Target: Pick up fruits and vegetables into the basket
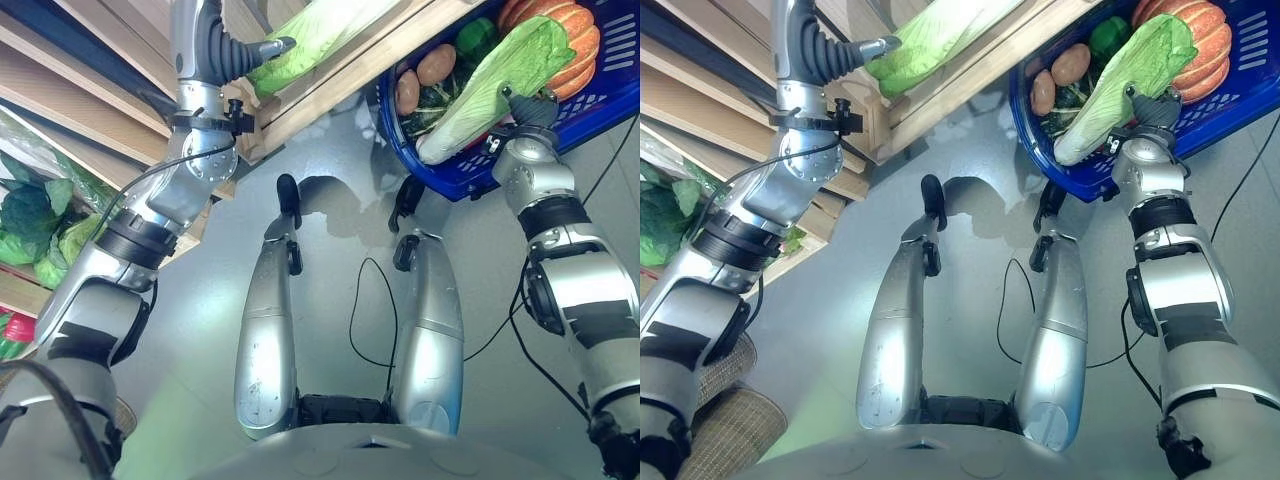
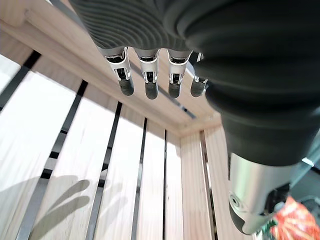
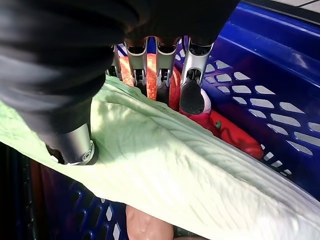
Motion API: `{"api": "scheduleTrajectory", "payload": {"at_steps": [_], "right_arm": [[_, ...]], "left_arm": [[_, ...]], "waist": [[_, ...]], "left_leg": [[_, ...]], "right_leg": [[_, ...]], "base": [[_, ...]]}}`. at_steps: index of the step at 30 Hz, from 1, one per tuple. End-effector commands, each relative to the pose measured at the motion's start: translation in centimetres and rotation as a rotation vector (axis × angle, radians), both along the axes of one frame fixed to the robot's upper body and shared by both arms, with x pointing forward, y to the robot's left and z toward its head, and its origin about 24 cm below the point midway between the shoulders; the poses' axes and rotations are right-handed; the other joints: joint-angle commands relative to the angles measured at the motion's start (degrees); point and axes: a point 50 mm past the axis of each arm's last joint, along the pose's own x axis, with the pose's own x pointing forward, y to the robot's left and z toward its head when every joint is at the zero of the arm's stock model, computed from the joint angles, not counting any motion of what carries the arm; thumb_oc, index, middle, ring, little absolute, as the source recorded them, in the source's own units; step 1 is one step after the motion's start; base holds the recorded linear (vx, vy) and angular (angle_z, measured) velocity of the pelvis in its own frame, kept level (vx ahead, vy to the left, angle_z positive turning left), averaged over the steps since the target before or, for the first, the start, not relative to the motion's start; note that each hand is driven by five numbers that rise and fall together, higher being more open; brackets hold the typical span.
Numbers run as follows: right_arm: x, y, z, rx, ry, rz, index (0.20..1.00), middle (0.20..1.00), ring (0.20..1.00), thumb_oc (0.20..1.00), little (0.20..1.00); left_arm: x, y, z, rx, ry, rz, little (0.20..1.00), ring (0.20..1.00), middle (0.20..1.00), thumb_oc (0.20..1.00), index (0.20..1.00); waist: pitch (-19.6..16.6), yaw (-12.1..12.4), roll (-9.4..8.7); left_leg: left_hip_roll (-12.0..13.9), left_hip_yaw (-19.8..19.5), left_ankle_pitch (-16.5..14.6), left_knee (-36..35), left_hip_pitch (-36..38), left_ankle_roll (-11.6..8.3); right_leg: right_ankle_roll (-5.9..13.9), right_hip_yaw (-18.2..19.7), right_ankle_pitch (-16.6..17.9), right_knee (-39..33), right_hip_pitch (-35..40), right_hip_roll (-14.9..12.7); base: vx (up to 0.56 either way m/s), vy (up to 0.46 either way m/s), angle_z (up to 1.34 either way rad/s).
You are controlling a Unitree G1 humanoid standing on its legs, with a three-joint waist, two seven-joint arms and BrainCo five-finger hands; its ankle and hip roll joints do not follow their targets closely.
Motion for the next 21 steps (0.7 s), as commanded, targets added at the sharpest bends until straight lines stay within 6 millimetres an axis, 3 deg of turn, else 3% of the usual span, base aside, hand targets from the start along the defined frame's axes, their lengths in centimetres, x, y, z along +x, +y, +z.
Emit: {"api": "scheduleTrajectory", "payload": {"at_steps": [1, 5, 11, 15, 21], "right_arm": [[-1.1, -2.1, -2.9, -0.09, 0.178, -0.051, 1.0, 1.0, 1.0, 1.0, 1.0], [-1.1, -2.2, -3.0, -0.091, 0.163, -0.078, 1.0, 1.0, 1.0, 1.0, 1.0], [-1.0, -0.8, -0.6, -0.241, -0.027, -0.11, 1.0, 1.0, 1.0, 1.0, 1.0], [-2.3, 0.9, 1.2, -0.482, -0.182, -0.11, 1.0, 1.0, 1.0, 1.0, 1.0], [-5.2, 3.2, 0.7, -0.616, -0.33, 0.056, 1.0, 1.0, 1.0, 1.0, 1.0]], "left_arm": [[0.2, -0.1, 1.6, -0.044, -0.019, 0.007, 1.0, 1.0, 1.0, 1.0, 1.0], [1.1, -0.3, 1.6, -0.027, 0.041, 0.06, 1.0, 1.0, 1.0, 1.0, 1.0], [2.5, 1.0, 0.4, -0.067, 0.14, 0.161, 1.0, 1.0, 1.0, 1.0, 1.0], [3.4, 3.3, -1.3, -0.118, 0.227, 0.293, 1.0, 1.0, 1.0, 1.0, 1.0], [3.8, 6.5, -4.2, -0.181, 0.348, 0.437, 1.0, 1.0, 1.0, 1.0, 1.0]], "waist": [[-3.06, -1.45, 5.67], [-3.06, -1.94, 5.62], [-3.06, -4.08, 4.92], [-3.06, -7.15, 3.79], [-3.06, -10.95, 2.27]], "left_leg": [[-1.27, 0.66, -3.24, 3.66, -2.87, 2.53], [-0.97, 0.69, -3.25, 3.68, -2.73, 2.44], [-0.47, 1.66, -2.82, 2.51, -1.31, 1.8], [-0.03, 2.94, -2.63, 1.45, 0.46, 1.09], [0.66, 4.66, -2.72, 0.3, 3.71, 0.2]], "right_leg": [[3.23, 0.07, -2.76, 3.94, -0.18, 1.8], [3.27, 0.42, -2.62, 3.59, -0.03, 2.23], [3.45, 1.12, -1.96, 1.71, 1.06, 3.32], [3.5, 2.28, -1.74, 0.23, 2.18, 4.5], [3.74, 3.62, -1.62, -1.48, 4.39, 4.94]], "base": [[0.0, 0.0, 0.0], [0.0, 0.007, -0.03], [-0.01, 0.049, -0.03], [-0.01, 0.117, -0.09], [0.0, 0.11, -0.16]]}}
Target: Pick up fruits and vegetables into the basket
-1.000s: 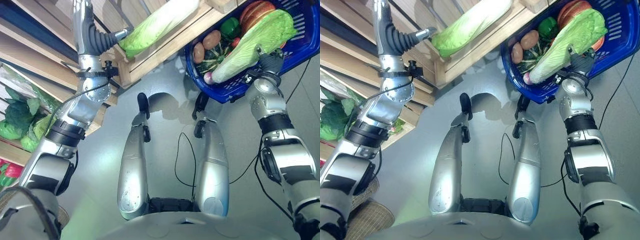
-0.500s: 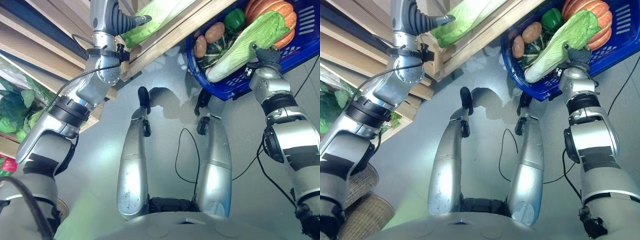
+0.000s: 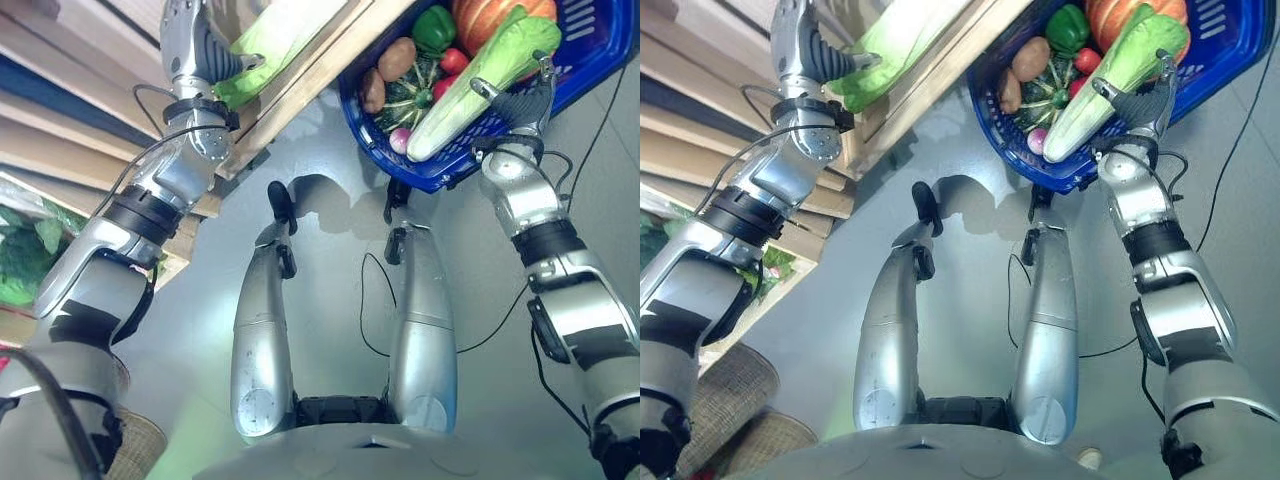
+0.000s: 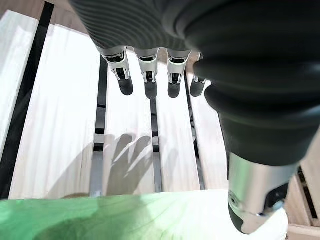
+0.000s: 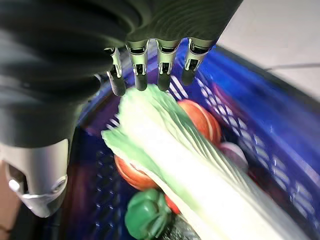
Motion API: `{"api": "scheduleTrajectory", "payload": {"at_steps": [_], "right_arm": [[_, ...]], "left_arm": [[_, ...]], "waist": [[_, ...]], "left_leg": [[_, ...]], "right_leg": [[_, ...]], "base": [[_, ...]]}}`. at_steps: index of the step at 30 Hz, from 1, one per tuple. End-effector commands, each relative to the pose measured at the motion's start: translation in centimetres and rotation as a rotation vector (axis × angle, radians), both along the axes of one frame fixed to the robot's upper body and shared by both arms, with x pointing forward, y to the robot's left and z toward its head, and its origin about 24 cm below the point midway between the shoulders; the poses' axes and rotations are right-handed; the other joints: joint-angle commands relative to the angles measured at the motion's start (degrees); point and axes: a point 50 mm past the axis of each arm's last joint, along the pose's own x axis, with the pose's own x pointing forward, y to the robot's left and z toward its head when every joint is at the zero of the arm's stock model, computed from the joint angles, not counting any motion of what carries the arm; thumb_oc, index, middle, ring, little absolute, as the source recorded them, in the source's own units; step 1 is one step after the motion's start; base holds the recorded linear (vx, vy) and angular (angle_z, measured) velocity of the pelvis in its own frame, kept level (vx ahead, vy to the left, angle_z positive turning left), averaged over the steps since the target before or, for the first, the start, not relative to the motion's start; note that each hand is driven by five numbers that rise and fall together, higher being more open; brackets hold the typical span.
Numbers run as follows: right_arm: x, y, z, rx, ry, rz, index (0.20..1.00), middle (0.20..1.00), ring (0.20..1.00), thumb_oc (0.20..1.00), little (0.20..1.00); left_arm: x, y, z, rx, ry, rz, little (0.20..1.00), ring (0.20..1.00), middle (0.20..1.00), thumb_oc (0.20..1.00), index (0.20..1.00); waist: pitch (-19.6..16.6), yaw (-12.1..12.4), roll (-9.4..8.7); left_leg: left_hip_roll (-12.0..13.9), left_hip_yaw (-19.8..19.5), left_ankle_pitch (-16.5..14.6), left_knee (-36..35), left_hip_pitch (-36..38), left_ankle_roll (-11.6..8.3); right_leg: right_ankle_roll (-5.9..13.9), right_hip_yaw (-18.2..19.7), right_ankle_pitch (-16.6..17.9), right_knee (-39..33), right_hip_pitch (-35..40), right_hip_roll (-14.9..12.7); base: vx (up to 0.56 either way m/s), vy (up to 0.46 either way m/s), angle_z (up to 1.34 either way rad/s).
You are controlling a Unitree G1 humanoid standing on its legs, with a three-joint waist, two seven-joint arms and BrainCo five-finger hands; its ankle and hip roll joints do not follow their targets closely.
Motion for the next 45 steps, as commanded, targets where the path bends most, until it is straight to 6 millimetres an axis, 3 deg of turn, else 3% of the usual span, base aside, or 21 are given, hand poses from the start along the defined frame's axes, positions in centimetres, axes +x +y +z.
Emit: {"api": "scheduleTrajectory", "payload": {"at_steps": [1, 4, 11, 17, 19, 22, 27, 36, 45], "right_arm": [[-2.4, -0.3, 0.6, -0.143, -0.106, 0.061, 1.0, 1.0, 1.0, 1.0, 1.0], [-3.9, 1.2, 0.4, -0.208, -0.138, 0.183, 1.0, 1.0, 1.0, 1.0, 1.0], [-5.9, 2.5, 0.2, -0.217, -0.11, 0.389, 1.0, 1.0, 1.0, 1.0, 1.0], [-6.4, 3.1, -0.4, -0.214, -0.047, 0.478, 1.0, 1.0, 1.0, 1.0, 1.0], [-6.4, 3.3, -0.9, -0.199, -0.012, 0.5, 1.0, 1.0, 1.0, 1.0, 1.0], [-6.4, 3.4, -1.0, -0.198, -0.003, 0.507, 1.0, 1.0, 1.0, 1.0, 1.0], [-6.1, 3.9, -1.3, -0.185, 0.038, 0.521, 1.0, 1.0, 1.0, 1.0, 1.0], [-5.9, 4.4, -1.7, -0.158, 0.078, 0.543, 1.0, 1.0, 1.0, 1.0, 1.0], [-5.9, 4.6, -2.0, -0.141, 0.097, 0.559, 1.0, 1.0, 1.0, 1.0, 1.0]], "left_arm": [[-0.1, 2.4, -1.1, -0.1, 0.008, 0.115, 1.0, 1.0, 1.0, 1.0, 1.0], [-0.2, 4.0, -2.7, -0.13, 0.073, 0.184, 1.0, 1.0, 1.0, 1.0, 1.0], [-0.4, 6.8, -6.1, -0.236, 0.23, 0.281, 1.0, 1.0, 1.0, 1.0, 1.0], [-0.6, 8.3, -9.6, -0.411, 0.388, 0.31, 1.0, 1.0, 1.0, 1.0, 1.0], [-0.9, 9.0, -11.1, -0.488, 0.466, 0.316, 1.0, 1.0, 1.0, 1.0, 1.0], [-1.0, 9.3, -11.7, -0.542, 0.499, 0.319, 1.0, 1.0, 1.0, 1.0, 1.0], [-1.7, 10.1, -14.5, -0.709, 0.647, 0.329, 1.0, 1.0, 1.0, 1.0, 1.0], [-2.7, 11.9, -15.8, -0.738, 0.755, 0.418, 1.0, 1.0, 1.0, 1.0, 1.0], [-2.4, 11.9, -15.5, -0.67, 0.776, 0.378, 1.0, 1.0, 1.0, 1.0, 1.0]], "waist": [[-3.03, -3.99, 2.07], [-3.03, -5.65, 1.45], [-3.03, -8.46, 0.69], [-3.03, -10.17, 0.45], [-3.03, -10.65, 0.33], [-3.03, -10.83, 0.28], [-3.03, -11.4, -0.04], [-3.03, -11.87, -1.05], [-3.03, -12.21, -1.43]], "left_leg": [[0.59, 0.53, -0.47, -0.39, 1.36, -0.53], [0.82, 1.5, -0.15, -1.52, 2.97, -0.99], [0.88, 3.53, 0.3, -3.07, 5.39, -1.76], [1.1, 4.77, 0.71, -3.79, 6.53, -2.0], [1.23, 4.65, -0.9, -3.34, 8.03, -2.56], [1.25, 4.79, -0.89, -3.41, 8.25, -2.54], [1.45, 5.18, -1.04, -2.94, 8.29, -2.48], [1.98, 5.65, -1.21, -2.15, 7.09, -2.25], [2.2, 5.99, -1.54, -1.74, 6.47, -1.87]], "right_leg": [[2.92, -0.59, -2.47, -0.33, 4.21, 3.89], [3.03, 0.08, -2.08, -1.42, 5.17, 4.07], [2.84, 1.13, -1.88, -2.52, 6.51, 4.39], [2.49, 2.02, -1.91, -3.14, 6.97, 4.63], [2.67, 2.39, -3.85, -2.56, 8.28, 4.63], [2.52, 2.46, -3.96, -2.64, 8.48, 4.7], [2.06, 2.69, -4.46, -2.62, 8.8, 4.9], [1.52, 3.07, -4.6, -2.83, 8.41, 5.73], [1.33, 3.6, -4.56, -2.74, 7.92, 6.21]], "base": [[0.01, 0.119, -0.11], [0.01, 0.119, -0.19], [0.01, 0.097, -0.17], [0.03, 0.079, -0.09], [0.09, 0.067, -0.06], [0.01, 0.029, -0.15], [0.02, 0.029, -0.04], [0.0, 0.0, 0.0], [0.0, 0.007, -0.04]]}}
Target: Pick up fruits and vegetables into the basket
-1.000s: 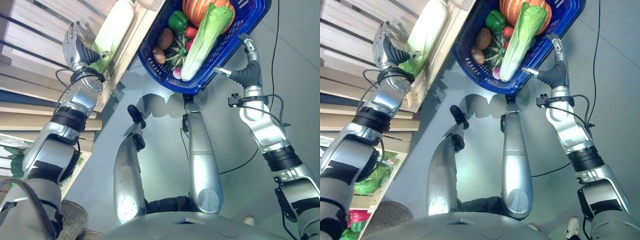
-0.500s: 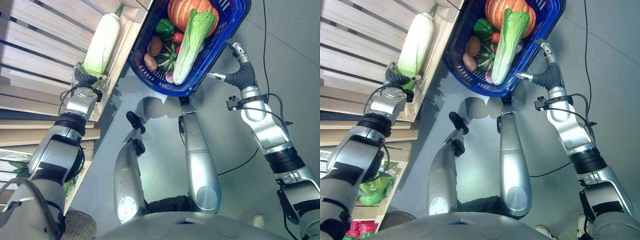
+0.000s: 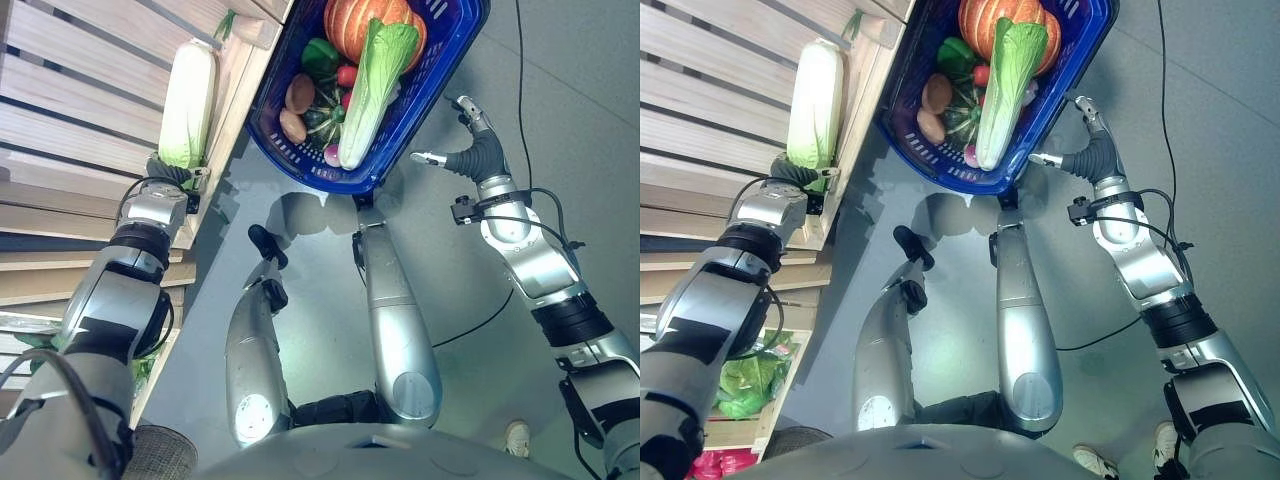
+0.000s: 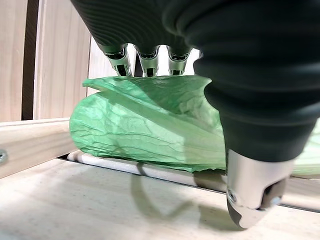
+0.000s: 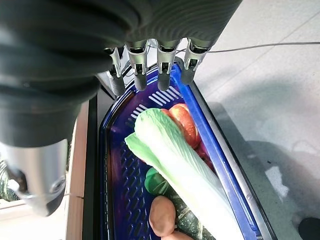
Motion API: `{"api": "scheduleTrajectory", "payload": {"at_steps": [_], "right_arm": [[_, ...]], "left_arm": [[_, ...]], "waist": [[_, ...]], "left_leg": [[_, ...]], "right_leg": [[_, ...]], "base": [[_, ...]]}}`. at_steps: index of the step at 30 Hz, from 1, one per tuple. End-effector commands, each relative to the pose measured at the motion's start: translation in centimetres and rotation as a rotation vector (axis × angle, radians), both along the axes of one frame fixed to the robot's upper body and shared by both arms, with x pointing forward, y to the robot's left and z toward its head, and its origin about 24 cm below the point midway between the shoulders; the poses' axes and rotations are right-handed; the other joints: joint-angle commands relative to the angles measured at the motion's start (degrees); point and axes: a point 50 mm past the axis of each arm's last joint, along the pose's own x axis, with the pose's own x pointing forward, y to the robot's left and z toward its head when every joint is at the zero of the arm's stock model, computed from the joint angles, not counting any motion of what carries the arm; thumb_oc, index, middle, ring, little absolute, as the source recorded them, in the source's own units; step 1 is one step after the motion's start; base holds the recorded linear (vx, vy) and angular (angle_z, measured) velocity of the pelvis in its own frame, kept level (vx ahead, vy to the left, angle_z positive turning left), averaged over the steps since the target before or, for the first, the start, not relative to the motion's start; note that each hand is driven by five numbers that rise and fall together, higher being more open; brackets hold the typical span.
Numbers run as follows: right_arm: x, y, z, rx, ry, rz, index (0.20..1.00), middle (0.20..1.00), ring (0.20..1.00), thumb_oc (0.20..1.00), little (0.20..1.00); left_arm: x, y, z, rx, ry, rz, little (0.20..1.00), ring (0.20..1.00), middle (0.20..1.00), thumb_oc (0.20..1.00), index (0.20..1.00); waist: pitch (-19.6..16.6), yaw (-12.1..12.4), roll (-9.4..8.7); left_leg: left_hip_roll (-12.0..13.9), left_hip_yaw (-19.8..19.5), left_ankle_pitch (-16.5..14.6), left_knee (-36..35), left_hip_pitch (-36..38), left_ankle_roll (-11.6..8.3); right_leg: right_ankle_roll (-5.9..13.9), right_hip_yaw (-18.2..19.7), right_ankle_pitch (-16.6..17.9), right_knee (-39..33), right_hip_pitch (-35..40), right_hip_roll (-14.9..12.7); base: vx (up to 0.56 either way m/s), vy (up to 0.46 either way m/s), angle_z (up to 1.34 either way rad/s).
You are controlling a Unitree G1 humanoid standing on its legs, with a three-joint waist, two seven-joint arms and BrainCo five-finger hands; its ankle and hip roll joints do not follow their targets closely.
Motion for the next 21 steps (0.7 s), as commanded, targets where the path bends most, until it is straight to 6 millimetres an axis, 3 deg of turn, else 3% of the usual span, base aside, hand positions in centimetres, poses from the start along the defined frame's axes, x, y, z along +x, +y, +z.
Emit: {"api": "scheduleTrajectory", "payload": {"at_steps": [1, 2, 3, 4, 13, 18, 19, 21], "right_arm": [[-1.0, 1.5, 0.1, 0.045, -0.026, 0.08, 1.0, 1.0, 1.0, 1.0, 1.0], [-1.0, 1.5, 0.1, 0.042, -0.024, 0.082, 1.0, 1.0, 1.0, 1.0, 1.0], [-1.0, 1.5, 0.1, 0.041, -0.023, 0.085, 1.0, 1.0, 1.0, 1.0, 1.0], [-1.0, 1.6, 0.1, 0.043, -0.026, 0.089, 1.0, 1.0, 1.0, 1.0, 1.0], [-1.6, 1.7, 0.5, 0.05, -0.069, 0.117, 1.0, 1.0, 1.0, 1.0, 1.0], [-2.3, 2.5, 0.9, 0.097, -0.077, 0.223, 1.0, 1.0, 1.0, 1.0, 1.0], [-2.5, 2.9, 1.3, 0.141, -0.069, 0.282, 1.0, 1.0, 1.0, 1.0, 1.0], [-2.7, 3.2, 1.3, 0.185, -0.056, 0.326, 1.0, 1.0, 1.0, 1.0, 1.0]], "left_arm": [[-1.7, 2.4, -1.9, 0.043, 0.069, 0.035, 1.0, 1.0, 1.0, 1.0, 1.0], [-1.5, 2.2, -1.6, 0.045, 0.048, 0.023, 0.765, 0.765, 0.765, 0.765, 0.765], [-1.3, 2.0, -1.5, 0.047, 0.034, 0.014, 0.398, 0.398, 0.398, 0.398, 0.398], [-1.1, 1.7, -1.2, 0.046, 0.014, -0.001, 0.2, 0.2, 0.2, 0.2, 0.2], [-0.5, 0.5, -0.1, 0.046, -0.128, -0.043, 0.2, 0.2, 0.2, 0.2, 0.2], [-1.0, 0.1, -0.8, -0.063, -0.214, -0.037, 0.2, 0.2, 0.2, 0.2, 0.2], [-1.0, 0.2, -0.3, -0.096, -0.277, -0.023, 0.2, 0.2, 0.2, 0.2, 0.2], [-1.1, 0.1, -0.1, -0.113, -0.324, -0.021, 0.2, 0.2, 0.2, 0.2, 0.2]], "waist": [[-2.93, -2.53, -1.4], [-2.93, -2.52, -1.38], [-2.93, -2.51, -1.39], [-2.93, -2.5, -1.39], [-2.93, -1.91, -0.91], [-2.93, -0.99, -0.71], [-2.93, -0.62, -0.71], [-2.93, -0.23, -0.74]], "left_leg": [[0.25, -1.66, -1.33, 7.16, -6.58, 0.4], [0.27, -1.63, -1.38, 7.13, -6.53, 0.45], [0.31, -1.59, -1.43, 7.17, -6.47, 0.51], [0.32, -1.56, -1.48, 7.22, -6.43, 0.52], [-0.16, -1.51, -1.61, 6.28, -4.28, 0.72], [-0.53, -1.81, -1.76, 5.57, -1.2, 0.95], [-0.49, -1.21, -0.11, 4.74, -1.1, 1.55], [-0.58, -1.32, -0.03, 4.46, -0.2, 1.59]], "right_leg": [[1.33, -2.12, -4.31, 1.08, 2.61, 1.32], [1.34, -2.08, -4.33, 1.09, 2.62, 1.34], [1.35, -2.04, -4.37, 1.13, 2.64, 1.32], [1.38, -2.02, -4.4, 1.16, 2.69, 1.29], [1.53, -2.51, -4.61, 0.51, 4.65, 0.59], [1.66, -3.34, -4.87, -0.01, 7.63, -0.23], [1.31, -3.82, -3.08, -1.06, 7.76, -0.57], [1.35, -4.15, -2.92, -1.57, 8.83, -0.81]], "base": [[0.0, 0.0, 0.0], [0.0, 0.0, 0.0], [0.0, 0.0, 0.0], [0.0, 0.0, 0.0], [0.0, 0.007, 0.0], [-0.03, 0.018, 0.01], [-0.09, 0.006, 0.02], [-0.06, -0.001, 0.05]]}}
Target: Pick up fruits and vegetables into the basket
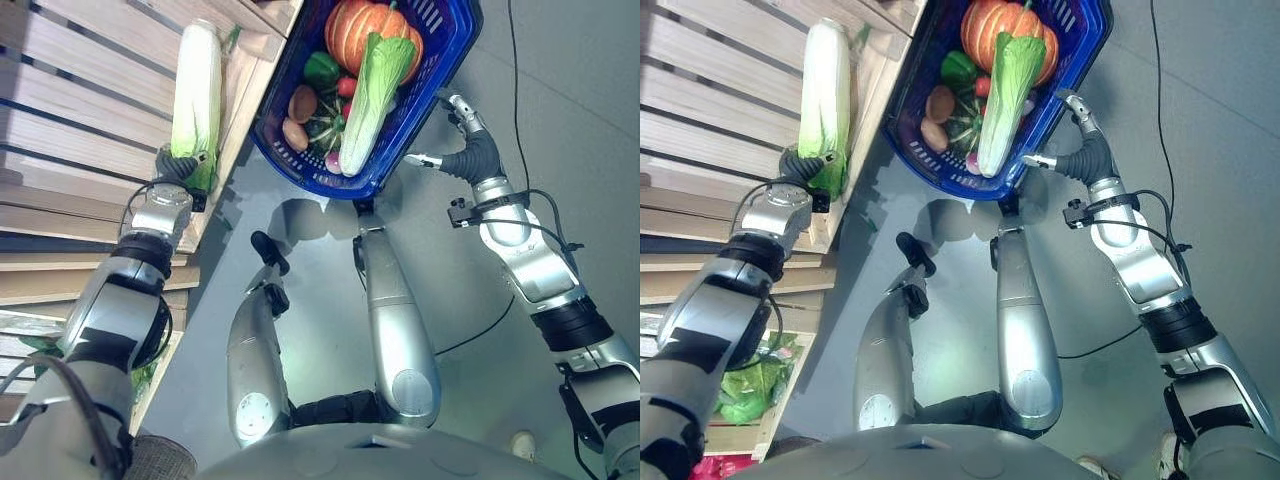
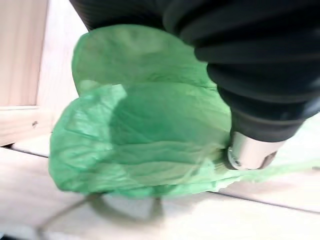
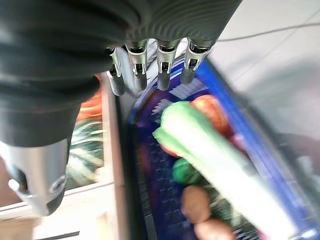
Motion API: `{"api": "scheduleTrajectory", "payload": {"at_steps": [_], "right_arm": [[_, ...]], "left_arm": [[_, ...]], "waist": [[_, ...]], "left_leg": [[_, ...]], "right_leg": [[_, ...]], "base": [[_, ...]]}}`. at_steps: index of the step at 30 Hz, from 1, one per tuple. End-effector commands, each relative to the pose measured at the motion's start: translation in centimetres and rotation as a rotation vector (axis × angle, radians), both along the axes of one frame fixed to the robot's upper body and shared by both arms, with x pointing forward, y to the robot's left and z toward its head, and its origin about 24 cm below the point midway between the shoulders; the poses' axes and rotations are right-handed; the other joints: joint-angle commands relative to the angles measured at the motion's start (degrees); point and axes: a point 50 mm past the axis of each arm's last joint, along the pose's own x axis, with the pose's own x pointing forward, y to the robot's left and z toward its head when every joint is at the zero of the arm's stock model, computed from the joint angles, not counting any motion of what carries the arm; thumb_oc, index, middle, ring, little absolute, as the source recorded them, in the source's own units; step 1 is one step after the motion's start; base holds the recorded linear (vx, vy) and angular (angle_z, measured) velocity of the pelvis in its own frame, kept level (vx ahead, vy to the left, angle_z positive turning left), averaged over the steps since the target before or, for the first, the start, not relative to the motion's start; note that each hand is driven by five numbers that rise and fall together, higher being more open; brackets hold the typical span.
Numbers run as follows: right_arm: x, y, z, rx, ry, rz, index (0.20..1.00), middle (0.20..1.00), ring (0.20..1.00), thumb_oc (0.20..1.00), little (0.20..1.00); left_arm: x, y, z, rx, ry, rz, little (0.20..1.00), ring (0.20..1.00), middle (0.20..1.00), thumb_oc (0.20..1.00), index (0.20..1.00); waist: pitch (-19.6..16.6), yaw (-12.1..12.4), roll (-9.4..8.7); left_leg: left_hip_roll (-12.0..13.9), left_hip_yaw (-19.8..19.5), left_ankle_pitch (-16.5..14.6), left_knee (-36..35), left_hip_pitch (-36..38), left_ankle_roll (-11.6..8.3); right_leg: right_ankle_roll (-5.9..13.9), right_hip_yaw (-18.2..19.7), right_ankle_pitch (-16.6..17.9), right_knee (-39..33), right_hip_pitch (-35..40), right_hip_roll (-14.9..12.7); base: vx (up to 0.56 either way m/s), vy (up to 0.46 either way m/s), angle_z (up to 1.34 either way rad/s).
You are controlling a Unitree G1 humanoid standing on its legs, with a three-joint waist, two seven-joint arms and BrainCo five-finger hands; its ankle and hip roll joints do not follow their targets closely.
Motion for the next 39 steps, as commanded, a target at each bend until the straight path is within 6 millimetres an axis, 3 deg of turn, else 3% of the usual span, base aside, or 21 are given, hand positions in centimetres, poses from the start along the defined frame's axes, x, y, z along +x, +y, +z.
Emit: {"api": "scheduleTrajectory", "payload": {"at_steps": [1, 6, 11, 18, 25, 39], "right_arm": [[-1.5, 1.7, 0.7, 0.156, -0.023, 0.184, 1.0, 1.0, 1.0, 1.0, 1.0], [-2.1, 2.7, 0.9, 0.221, -0.007, 0.295, 1.0, 1.0, 1.0, 1.0, 1.0], [-2.2, 4.7, 2.7, 0.299, -0.028, 0.425, 1.0, 1.0, 1.0, 1.0, 1.0], [-2.1, 7.5, 5.0, 0.508, -0.067, 0.53, 1.0, 1.0, 1.0, 1.0, 1.0], [-2.0, 9.1, 6.6, 0.737, -0.074, 0.598, 1.0, 1.0, 1.0, 1.0, 1.0], [-0.9, 8.8, 5.6, 1.081, 0.008, 0.592, 1.0, 1.0, 1.0, 1.0, 1.0]], "left_arm": [[-1.0, 1.7, 0.4, -0.074, -0.143, 0.079, 0.2, 0.2, 0.2, 0.2, 0.2], [-1.6, 1.1, 0.9, -0.072, -0.273, 0.051, 0.2, 0.2, 0.2, 0.2, 0.2], [-2.2, -0.9, 3.4, 0.027, -0.497, -0.048, 0.2, 0.2, 0.2, 0.2, 0.2], [-3.1, -3.9, 7.6, 0.143, -0.751, -0.194, 0.2, 0.2, 0.2, 0.2, 0.2], [-4.1, -7.3, 10.3, 0.405, -0.916, -0.342, 0.2, 0.2, 0.2, 0.2, 0.2], [-5.6, -10.1, 10.8, 0.647, -1.037, -0.509, 0.2, 0.2, 0.2, 0.2, 0.2]], "waist": [[-2.91, -0.48, -0.67], [-2.91, 1.25, -0.57], [-2.91, 4.42, -0.8], [-2.91, 8.52, -2.46], [-2.91, 11.51, -3.73], [-4.08, 13.38, -5.47]], "left_leg": [[-0.49, -1.26, 0.04, 5.0, -4.21, 1.49], [-0.92, -1.62, 0.16, 3.87, -1.18, 1.67], [-1.58, -2.86, -0.14, 3.23, 1.67, 2.08], [-2.16, -5.01, -1.38, 4.14, 3.35, 2.76], [-2.47, -6.54, -2.29, 4.9, 5.21, 3.53], [-2.7, -7.27, -3.08, 5.12, 7.35, 3.93]], "right_leg": [[1.5, -3.6, -2.93, -0.94, 4.47, -0.65], [1.81, -5.11, -2.53, -2.84, 8.38, -1.63], [2.14, -7.05, -2.18, -4.69, 13.03, -2.59], [2.25, -9.35, -2.23, -5.17, 17.0, -3.31], [2.58, -10.93, -1.88, -5.46, 20.09, -3.51], [3.25, -12.06, -0.65, -6.65, 22.91, -4.32]], "base": [[-0.03, -0.007, 0.09], [-0.03, -0.029, 0.08], [-0.01, -0.076, 0.14], [0.0, -0.099, 0.2], [0.02, -0.075, 0.17], [0.02, -0.025, 0.07]]}}
